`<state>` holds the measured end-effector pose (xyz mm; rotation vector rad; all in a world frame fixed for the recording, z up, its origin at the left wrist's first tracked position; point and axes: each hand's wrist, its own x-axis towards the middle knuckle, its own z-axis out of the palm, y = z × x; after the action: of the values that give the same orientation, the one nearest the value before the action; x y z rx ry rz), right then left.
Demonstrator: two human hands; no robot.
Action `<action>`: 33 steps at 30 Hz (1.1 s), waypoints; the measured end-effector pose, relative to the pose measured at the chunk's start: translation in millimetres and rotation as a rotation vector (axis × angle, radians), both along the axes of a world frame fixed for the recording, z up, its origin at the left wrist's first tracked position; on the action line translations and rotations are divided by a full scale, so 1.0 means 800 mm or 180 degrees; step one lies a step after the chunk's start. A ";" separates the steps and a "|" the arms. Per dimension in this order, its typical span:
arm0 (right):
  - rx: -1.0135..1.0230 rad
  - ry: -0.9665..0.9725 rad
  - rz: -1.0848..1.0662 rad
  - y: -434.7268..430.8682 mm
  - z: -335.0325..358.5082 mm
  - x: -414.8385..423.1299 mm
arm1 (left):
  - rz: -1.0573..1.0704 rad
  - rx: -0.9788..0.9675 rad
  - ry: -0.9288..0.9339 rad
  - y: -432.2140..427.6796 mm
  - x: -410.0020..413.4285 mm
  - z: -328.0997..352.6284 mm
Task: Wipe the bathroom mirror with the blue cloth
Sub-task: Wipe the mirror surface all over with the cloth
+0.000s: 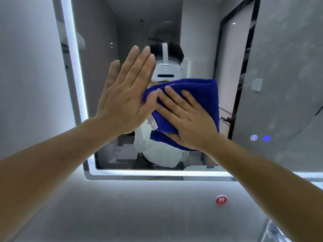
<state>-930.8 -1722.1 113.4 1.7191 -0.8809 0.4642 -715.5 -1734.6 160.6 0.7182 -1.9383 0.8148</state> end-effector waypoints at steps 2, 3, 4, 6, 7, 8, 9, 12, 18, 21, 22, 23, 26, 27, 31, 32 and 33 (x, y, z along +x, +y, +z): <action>0.0131 0.0020 -0.0050 0.002 -0.034 -0.003 | -0.0013 0.0042 -0.0043 -0.002 -0.003 -0.019; 0.0199 0.0011 -0.0065 0.003 -0.052 -0.004 | -0.0026 0.0053 -0.0065 -0.003 -0.003 -0.029; 0.0252 -0.0009 -0.0074 0.005 -0.069 -0.004 | -0.0045 0.0055 -0.0075 -0.004 -0.003 -0.039; 0.0291 0.0000 -0.0107 0.010 -0.103 -0.007 | -0.0090 0.0039 -0.0098 -0.004 -0.006 -0.060; 0.0309 0.0047 -0.0147 0.012 -0.120 -0.009 | -0.0112 0.0039 -0.0119 -0.004 -0.007 -0.072; 0.0346 0.0110 -0.0197 0.015 -0.137 -0.011 | -0.0124 0.0062 -0.0133 -0.003 -0.009 -0.083; 0.0413 0.0183 -0.0245 0.019 -0.151 -0.013 | -0.0120 0.0111 -0.0136 -0.003 -0.009 -0.094; 0.0822 0.0449 -0.0422 0.031 -0.186 -0.023 | -0.0077 0.0237 -0.0116 -0.003 -0.005 -0.123; 0.1820 0.0352 0.0038 0.074 -0.271 -0.055 | -0.0134 0.0364 -0.0079 0.009 -0.002 -0.144; 0.2150 -0.0357 0.0538 0.099 -0.283 -0.059 | -0.0193 0.0439 -0.0066 0.010 -0.007 -0.143; 0.2162 -0.0418 0.0691 0.103 -0.278 -0.056 | -0.0219 0.0476 -0.0064 0.009 -0.010 -0.142; 0.2148 -0.0438 0.0808 0.106 -0.269 -0.050 | -0.0244 0.0504 -0.0072 0.009 -0.013 -0.139; 0.1834 -0.0767 0.0890 0.110 -0.219 -0.041 | -0.0306 0.0450 -0.0080 0.013 -0.025 -0.129; 0.1716 -0.0985 0.0897 0.111 -0.200 -0.041 | -0.0317 0.0419 -0.0065 0.015 -0.027 -0.124; 0.0711 -0.1336 0.1263 0.114 -0.130 -0.034 | -0.0303 0.0380 0.0074 0.022 -0.025 -0.109; 0.0270 -0.1331 0.1296 0.114 -0.111 -0.031 | -0.0296 0.0362 0.0113 0.024 -0.023 -0.106; -0.0192 -0.1373 0.1316 0.112 -0.090 -0.028 | -0.0291 0.0331 0.0154 0.025 -0.021 -0.102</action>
<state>-953.4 -1632.5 41.2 1.7771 -0.7941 1.1591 -732.2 -1714.2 79.0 0.6991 -1.9659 0.6392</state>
